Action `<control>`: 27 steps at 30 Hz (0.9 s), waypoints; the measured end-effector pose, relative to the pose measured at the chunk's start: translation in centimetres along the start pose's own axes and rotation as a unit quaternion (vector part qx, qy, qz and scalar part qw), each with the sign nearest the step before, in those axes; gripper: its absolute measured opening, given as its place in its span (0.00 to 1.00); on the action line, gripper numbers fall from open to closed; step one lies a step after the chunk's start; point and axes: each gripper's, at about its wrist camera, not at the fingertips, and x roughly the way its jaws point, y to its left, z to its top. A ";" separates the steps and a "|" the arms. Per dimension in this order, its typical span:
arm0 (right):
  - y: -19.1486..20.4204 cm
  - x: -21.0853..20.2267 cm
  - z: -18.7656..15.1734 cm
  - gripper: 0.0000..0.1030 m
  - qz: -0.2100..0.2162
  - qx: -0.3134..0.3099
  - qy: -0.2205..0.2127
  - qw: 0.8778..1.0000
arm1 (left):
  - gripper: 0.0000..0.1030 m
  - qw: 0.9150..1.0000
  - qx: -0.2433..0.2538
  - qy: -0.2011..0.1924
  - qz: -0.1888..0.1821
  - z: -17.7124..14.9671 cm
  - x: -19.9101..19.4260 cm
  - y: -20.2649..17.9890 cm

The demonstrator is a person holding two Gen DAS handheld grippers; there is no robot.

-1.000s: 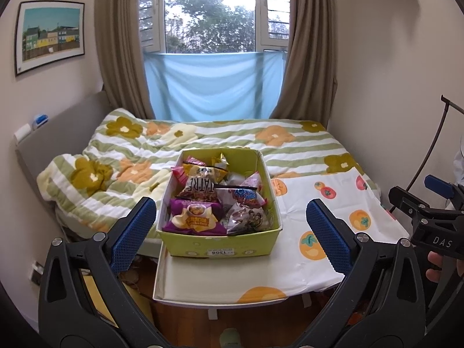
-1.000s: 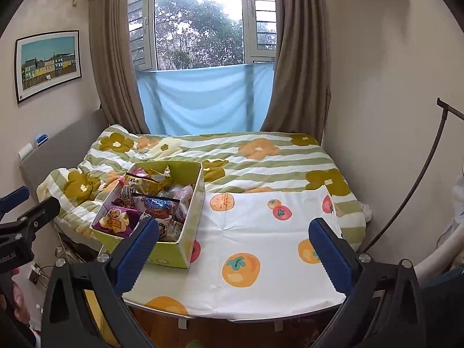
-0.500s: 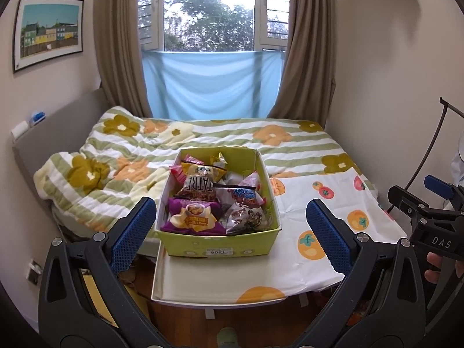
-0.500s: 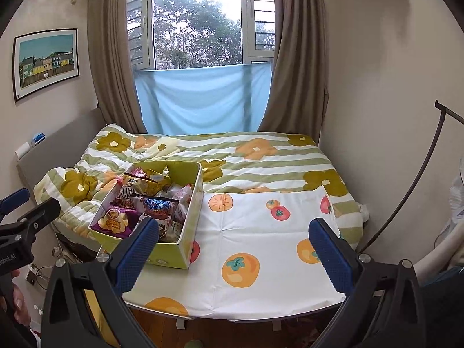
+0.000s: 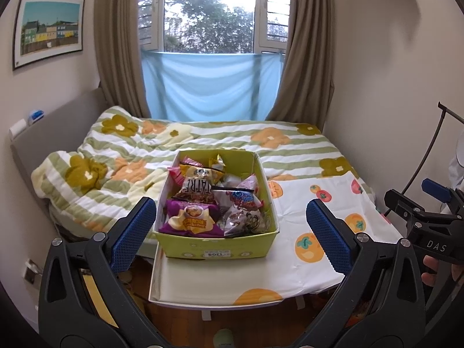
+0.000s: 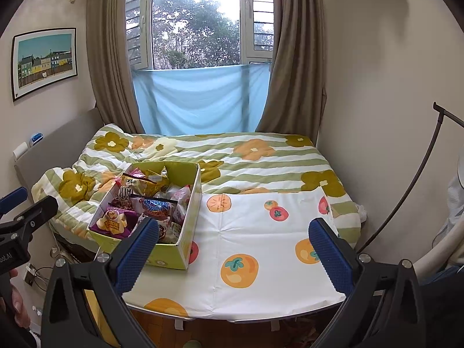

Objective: Organize snacks

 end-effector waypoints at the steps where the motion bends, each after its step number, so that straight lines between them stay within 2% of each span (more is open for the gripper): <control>1: 0.0 0.0 0.0 1.00 0.000 0.000 0.000 1.000 | 1.00 1.000 -0.001 0.000 -0.001 0.0 0.0 0.0; 27: -0.7 1.2 0.7 1.00 -0.003 0.002 0.007 1.000 | 1.00 1.000 -0.004 0.010 0.004 0.5 1.8 -0.3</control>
